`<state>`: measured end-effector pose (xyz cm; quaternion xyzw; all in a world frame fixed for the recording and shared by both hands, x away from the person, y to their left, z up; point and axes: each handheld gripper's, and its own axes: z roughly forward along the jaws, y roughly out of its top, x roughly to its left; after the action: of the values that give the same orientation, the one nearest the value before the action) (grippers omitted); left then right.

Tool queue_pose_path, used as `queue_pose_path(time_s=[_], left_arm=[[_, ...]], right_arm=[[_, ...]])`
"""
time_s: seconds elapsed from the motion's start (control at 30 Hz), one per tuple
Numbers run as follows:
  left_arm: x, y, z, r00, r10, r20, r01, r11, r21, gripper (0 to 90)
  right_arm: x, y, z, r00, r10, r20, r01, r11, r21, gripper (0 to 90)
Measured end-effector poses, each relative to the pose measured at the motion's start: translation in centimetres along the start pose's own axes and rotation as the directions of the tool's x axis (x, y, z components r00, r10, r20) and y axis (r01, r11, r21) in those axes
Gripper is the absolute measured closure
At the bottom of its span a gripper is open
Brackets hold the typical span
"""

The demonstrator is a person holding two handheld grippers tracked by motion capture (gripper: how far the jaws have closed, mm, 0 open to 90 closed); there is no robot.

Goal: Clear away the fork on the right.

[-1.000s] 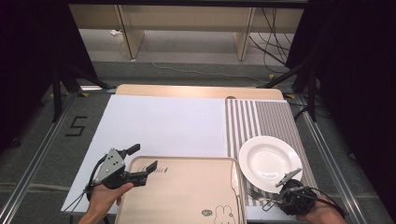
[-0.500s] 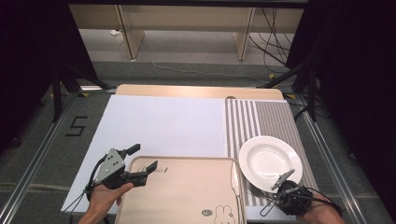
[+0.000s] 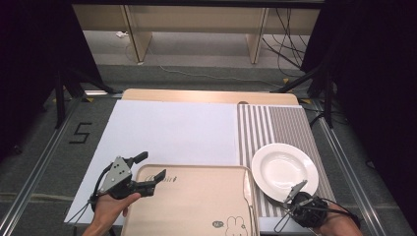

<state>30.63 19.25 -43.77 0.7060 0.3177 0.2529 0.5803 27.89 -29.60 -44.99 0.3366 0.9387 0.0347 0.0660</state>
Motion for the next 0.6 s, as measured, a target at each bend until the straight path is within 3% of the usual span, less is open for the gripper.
queue_pose_path(time_s=[0.3, 0.4, 0.53, 0.6], left_arm=[[0.01, 0.02, -0.03, 1.0000, -0.007, 0.003, 0.007, 0.9999, -0.011, 16.6], [0.02, 0.06, -0.08, 1.0000, -0.009, 0.000, 0.009, 0.9999, -0.008, 16.6], [0.06, 0.04, -0.13, 1.0000, -0.008, -0.001, 0.008, 0.9999, -0.006, 16.6], [0.10, 0.06, -0.11, 1.0000, -0.009, -0.003, 0.009, 0.9999, -0.007, 16.6]], right_arm=[[0.40, 0.17, -0.29, 0.9999, -0.010, -0.008, 0.010, 1.000, -0.019, 83.6], [0.49, 0.28, -0.41, 0.9986, -0.050, -0.014, 0.050, 0.999, -0.016, 83.8], [0.60, 0.49, -0.47, 0.9979, -0.061, -0.022, 0.060, 0.998, -0.029, 83.8], [0.76, 0.58, -0.56, 0.9991, -0.030, -0.030, 0.029, 0.998, -0.048, 83.8]])
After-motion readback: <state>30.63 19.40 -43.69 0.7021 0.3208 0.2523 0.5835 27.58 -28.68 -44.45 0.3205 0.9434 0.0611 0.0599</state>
